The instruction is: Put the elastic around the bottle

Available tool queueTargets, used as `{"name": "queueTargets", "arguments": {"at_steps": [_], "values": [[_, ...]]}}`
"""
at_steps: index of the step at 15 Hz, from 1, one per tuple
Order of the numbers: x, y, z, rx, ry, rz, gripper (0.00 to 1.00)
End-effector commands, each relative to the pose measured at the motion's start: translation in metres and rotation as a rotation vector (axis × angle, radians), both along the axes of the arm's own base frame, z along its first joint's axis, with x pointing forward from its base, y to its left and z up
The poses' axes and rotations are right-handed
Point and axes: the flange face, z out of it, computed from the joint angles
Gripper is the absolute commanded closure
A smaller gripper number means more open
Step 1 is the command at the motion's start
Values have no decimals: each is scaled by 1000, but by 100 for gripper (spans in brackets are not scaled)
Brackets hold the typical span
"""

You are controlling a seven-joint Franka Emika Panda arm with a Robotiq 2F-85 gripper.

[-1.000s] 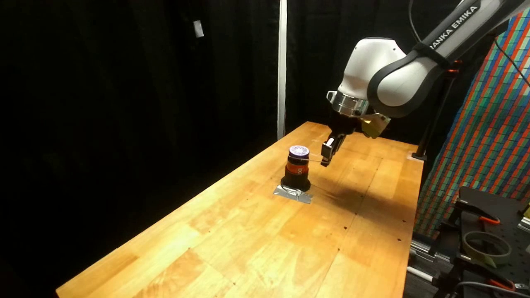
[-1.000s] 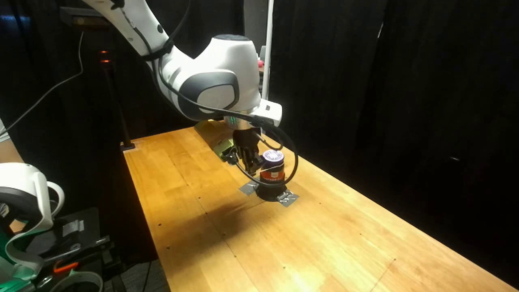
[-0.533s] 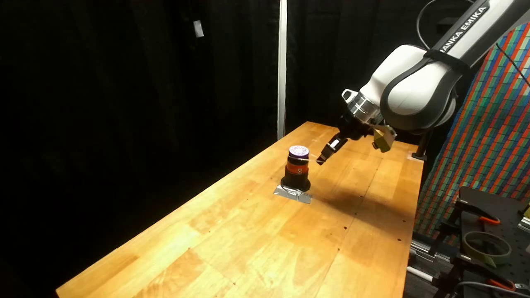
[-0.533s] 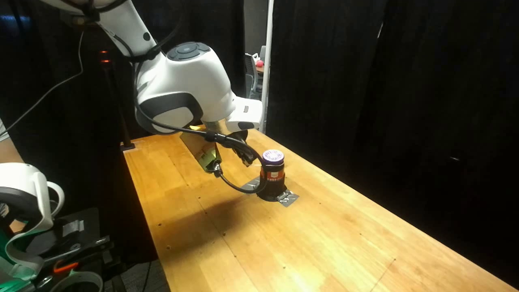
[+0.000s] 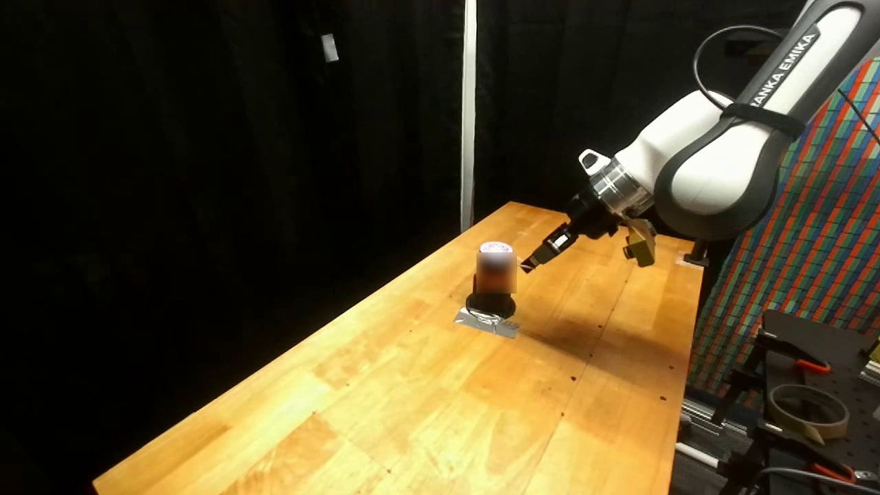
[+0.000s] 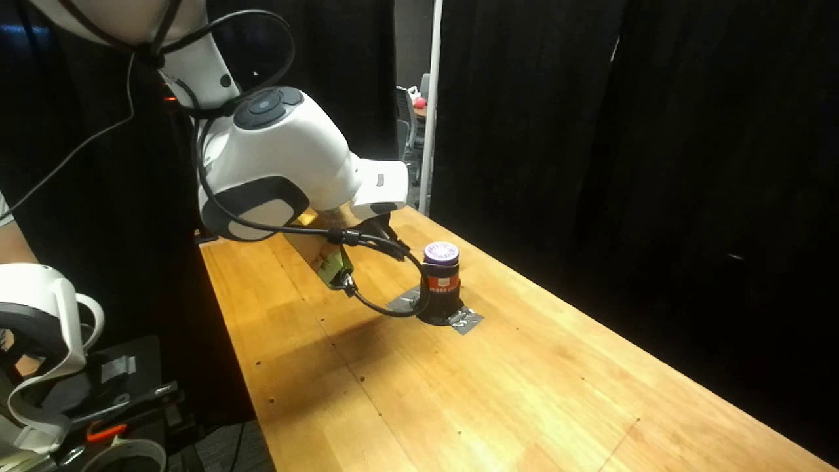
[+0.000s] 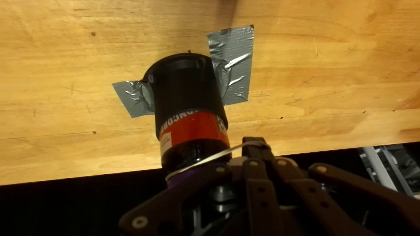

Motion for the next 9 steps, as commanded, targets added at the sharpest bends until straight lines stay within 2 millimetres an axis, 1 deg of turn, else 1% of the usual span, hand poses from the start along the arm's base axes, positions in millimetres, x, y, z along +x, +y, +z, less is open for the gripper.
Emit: {"name": "queueTargets", "arguments": {"at_steps": [1,5,9], "values": [[-16,-15,-10,4,-60,10,97],[-30,-30,-14,29,-150,-1,98],[-42,-36,-13,72,-230,2,98]]}}
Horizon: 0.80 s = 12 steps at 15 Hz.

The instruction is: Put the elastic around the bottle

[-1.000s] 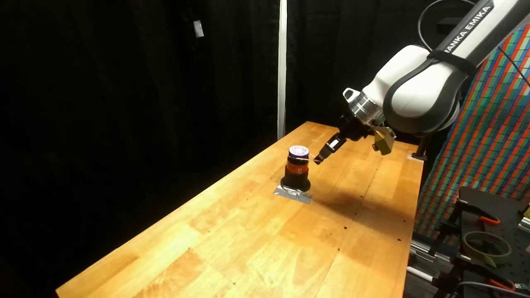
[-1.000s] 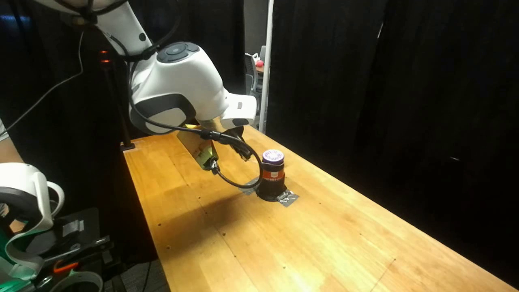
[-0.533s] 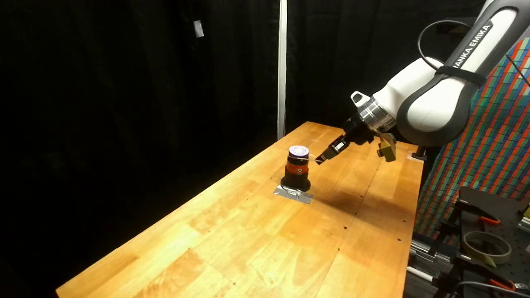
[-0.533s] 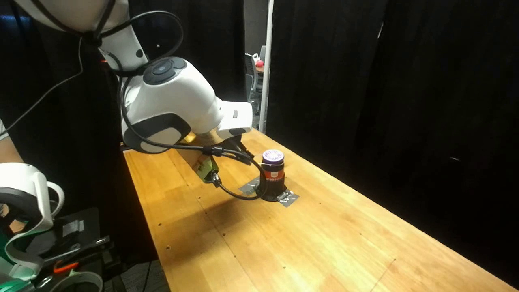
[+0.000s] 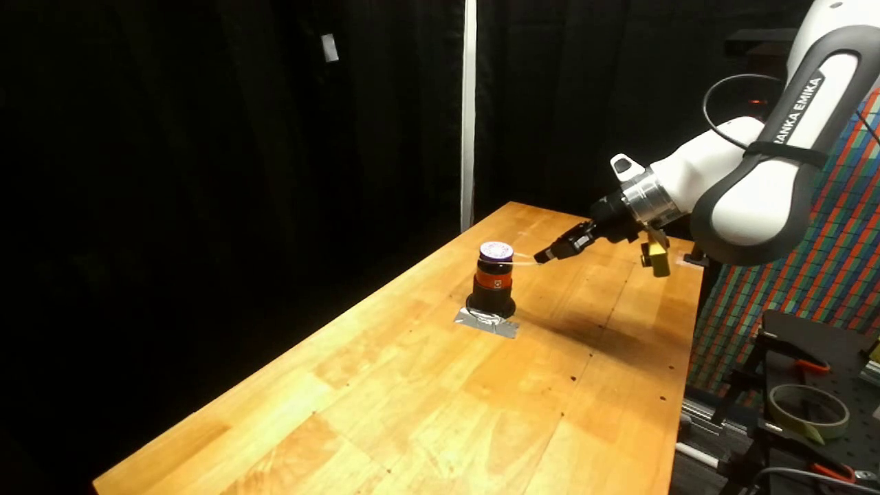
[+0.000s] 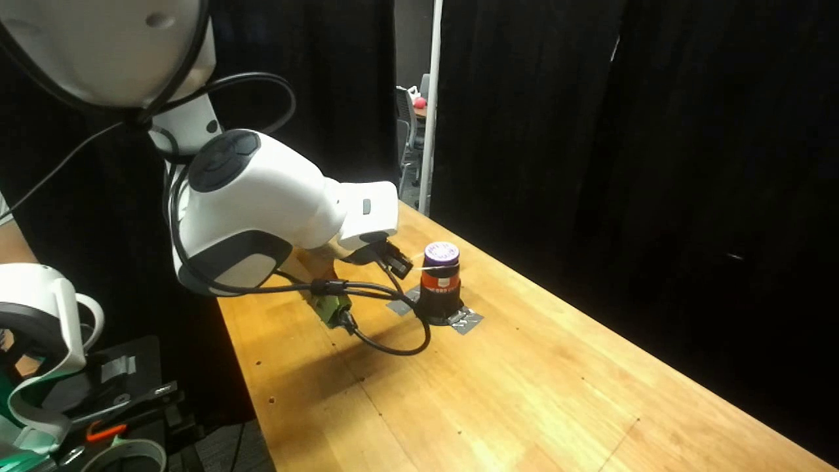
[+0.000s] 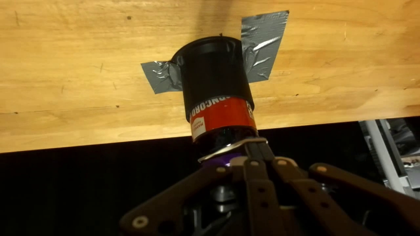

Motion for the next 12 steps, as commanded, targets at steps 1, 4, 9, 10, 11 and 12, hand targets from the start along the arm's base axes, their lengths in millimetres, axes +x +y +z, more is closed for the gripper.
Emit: {"name": "queueTargets", "arguments": {"at_steps": [1,4,9,10,11,12], "values": [[-15,-2,2,59,-74,13,98],[-19,-10,-4,89,-101,14,98],[-24,-17,-11,118,-136,2,98],[-24,-17,-11,122,-142,0,98],[-25,-16,-11,129,-148,-4,96],[-26,-16,-11,135,-155,-4,96]]}}
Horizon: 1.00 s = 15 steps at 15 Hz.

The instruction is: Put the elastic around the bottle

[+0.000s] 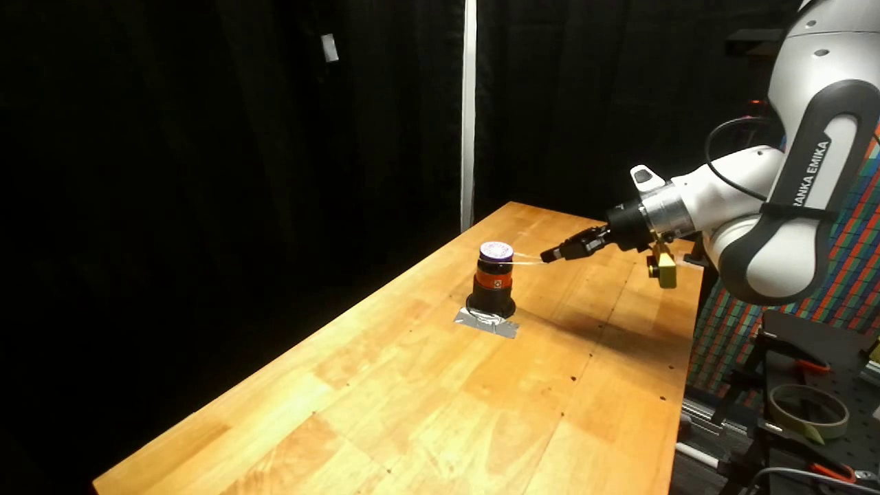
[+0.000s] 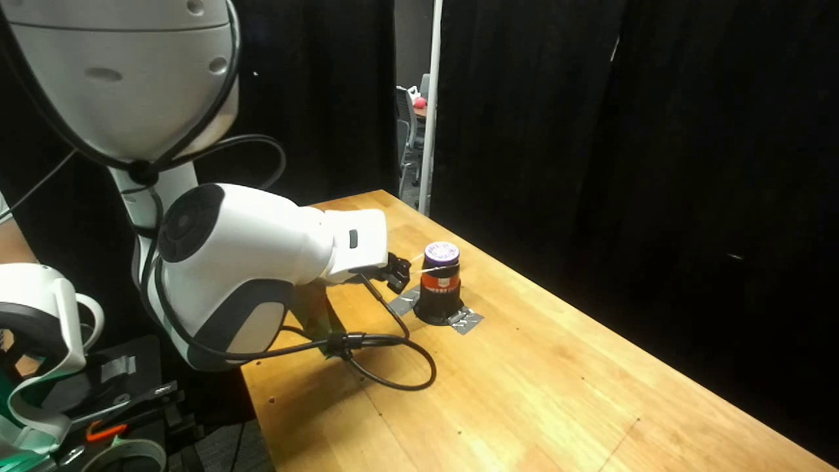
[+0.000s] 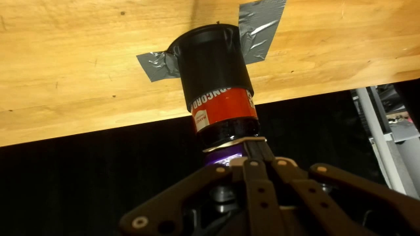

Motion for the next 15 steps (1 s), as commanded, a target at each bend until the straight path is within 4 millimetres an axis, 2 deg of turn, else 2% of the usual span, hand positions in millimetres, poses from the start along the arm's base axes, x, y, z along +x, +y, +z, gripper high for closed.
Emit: {"name": "queueTargets", "arguments": {"at_steps": [1,4,5,7,8,10,11,15], "values": [[-5,2,9,37,-48,-3,95],[-5,1,11,48,-67,-10,97],[-5,2,11,45,-54,-10,71],[-6,4,5,39,28,6,71],[-3,3,-1,28,-6,-9,88],[-4,5,-5,31,27,3,74],[-4,5,-5,31,29,3,70],[-4,5,-6,31,32,2,70]]}}
